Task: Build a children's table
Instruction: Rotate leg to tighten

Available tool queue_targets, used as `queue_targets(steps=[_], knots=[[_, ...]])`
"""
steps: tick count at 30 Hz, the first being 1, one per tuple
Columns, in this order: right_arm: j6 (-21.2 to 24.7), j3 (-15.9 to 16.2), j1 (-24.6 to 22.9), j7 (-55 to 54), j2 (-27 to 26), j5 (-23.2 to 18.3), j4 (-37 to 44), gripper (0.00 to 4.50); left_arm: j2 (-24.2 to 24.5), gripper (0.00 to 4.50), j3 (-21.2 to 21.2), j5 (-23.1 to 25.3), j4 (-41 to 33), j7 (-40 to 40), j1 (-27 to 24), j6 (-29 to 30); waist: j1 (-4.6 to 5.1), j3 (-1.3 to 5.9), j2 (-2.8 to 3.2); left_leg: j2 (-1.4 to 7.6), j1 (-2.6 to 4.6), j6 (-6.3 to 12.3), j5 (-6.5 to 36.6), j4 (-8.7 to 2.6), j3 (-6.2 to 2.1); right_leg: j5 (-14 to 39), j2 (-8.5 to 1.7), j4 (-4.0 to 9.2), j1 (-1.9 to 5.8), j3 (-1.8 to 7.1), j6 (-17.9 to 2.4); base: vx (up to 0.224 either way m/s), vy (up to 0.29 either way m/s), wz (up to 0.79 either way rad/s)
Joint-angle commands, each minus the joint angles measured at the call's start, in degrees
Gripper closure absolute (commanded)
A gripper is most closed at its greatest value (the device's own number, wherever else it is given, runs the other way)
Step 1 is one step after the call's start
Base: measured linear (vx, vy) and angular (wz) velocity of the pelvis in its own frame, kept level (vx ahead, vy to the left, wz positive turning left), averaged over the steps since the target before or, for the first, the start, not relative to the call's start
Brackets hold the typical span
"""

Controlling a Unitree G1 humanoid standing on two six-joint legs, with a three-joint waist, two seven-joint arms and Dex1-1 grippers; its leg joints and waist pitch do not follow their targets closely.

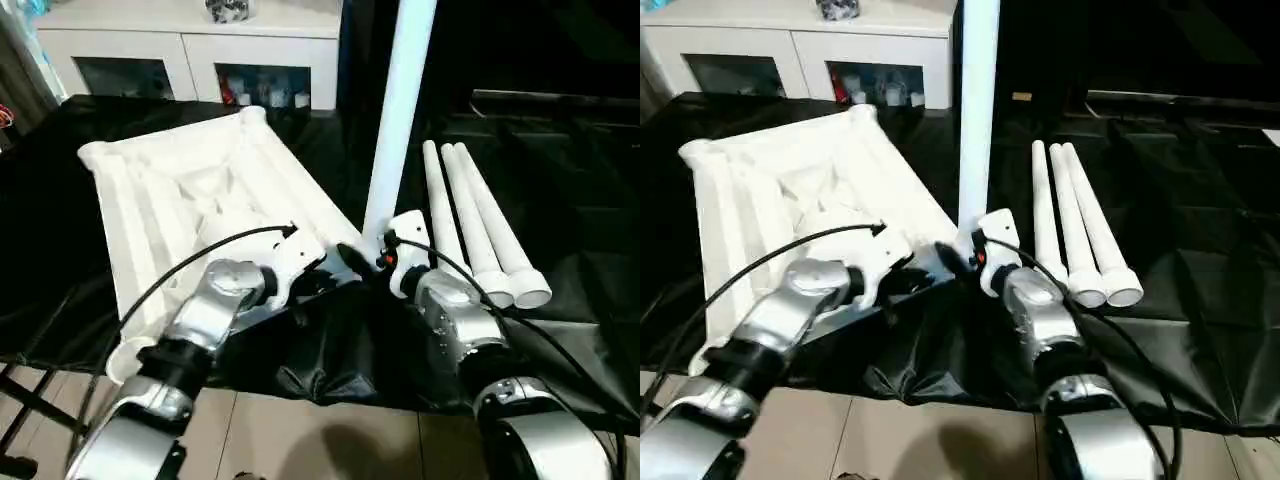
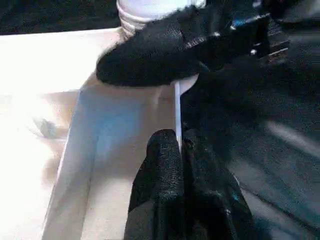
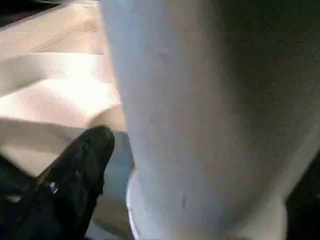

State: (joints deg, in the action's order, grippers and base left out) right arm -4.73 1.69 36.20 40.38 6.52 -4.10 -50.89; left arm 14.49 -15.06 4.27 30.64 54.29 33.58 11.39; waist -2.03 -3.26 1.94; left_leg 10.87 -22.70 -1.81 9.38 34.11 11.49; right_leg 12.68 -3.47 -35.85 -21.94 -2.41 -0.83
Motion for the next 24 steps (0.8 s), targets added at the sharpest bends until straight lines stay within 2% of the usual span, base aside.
queue_targets(steps=[1,3,6,9,14,17,24], knots=[[1.97,4.08,-1.46,7.88,0.78,0.6,1.82,0.17,-0.4,4.5,-2.14,-2.78,-3.08,5.53,-0.63,-2.18,-0.32,3.86,-0.03,2.91,1.41,3.54,11.85,-3.92,-1.51,2.86,-4.57,4.26,2.06,2.27,-14.79,0.0,0.0,0.0],[2.35,5.07,-2.27,11.31,1.98,0.58,3.19,0.17,0.31,4.5,-2.25,-3.0,-3.54,6.81,-0.9,-2.03,-0.4,3.84,-0.03,3.04,1.55,3.73,11.94,-3.89,-1.39,2.47,-4.55,4.22,1.9,2.24,-15.23,0.0,0.0,0.0],[4.34,7.65,-4.61,22.35,6.03,-0.69,8.31,0.17,2.78,4.5,-2.32,-3.26,-4.25,10.13,-1.39,-2.33,-0.82,3.86,-0.2,3.06,1.62,3.69,12.52,-3.87,-1.37,4.17,-4.57,4.36,1.97,2.27,-14.88,0.0,0.0,0.0],[4.71,8.2,-5.11,24.48,6.98,-1.09,9.65,0.17,3.4,4.5,-2.31,-3.43,-4.48,10.87,-1.52,-2.27,-1.12,3.78,-0.26,3.11,1.69,3.41,12.56,-3.91,-1.31,5.3,-4.69,4.46,1.69,2.36,-14.8,0.0,0.0,0.0],[4.83,8.08,-5.92,27.65,8.08,-2.5,12.09,0.63,4.9,4.5,-2.31,-4.41,-5.95,13.73,-2.09,-1.44,-1.46,3.88,-0.3,3.1,1.63,3.3,11.63,-3.88,-1.35,5.0,-4.74,4.33,1.69,2.36,-14.65,0.0,0.0,0.0],[6.42,8.14,-6.4,29.26,8.42,-3.17,13.44,0.89,5.47,4.5,-2.48,-4.77,-6.27,14.61,-2.27,-1.25,-1.52,3.92,-0.32,3.06,1.61,3.67,10.65,-3.84,-1.34,3.71,-4.59,4.17,1.72,2.27,-14.79,0.0,0.0,0.0],[7.34,8.62,-7.48,29.03,8.08,-3.02,14.74,1.41,5.18,4.5,-2.45,-4.9,-6.6,14.42,-2.58,-0.72,-1.65,3.97,-0.35,3.09,1.61,3.51,10.3,-3.81,-1.36,3.71,-4.7,4.13,1.7,2.27,-14.61,0.0,0.0,0.0]])
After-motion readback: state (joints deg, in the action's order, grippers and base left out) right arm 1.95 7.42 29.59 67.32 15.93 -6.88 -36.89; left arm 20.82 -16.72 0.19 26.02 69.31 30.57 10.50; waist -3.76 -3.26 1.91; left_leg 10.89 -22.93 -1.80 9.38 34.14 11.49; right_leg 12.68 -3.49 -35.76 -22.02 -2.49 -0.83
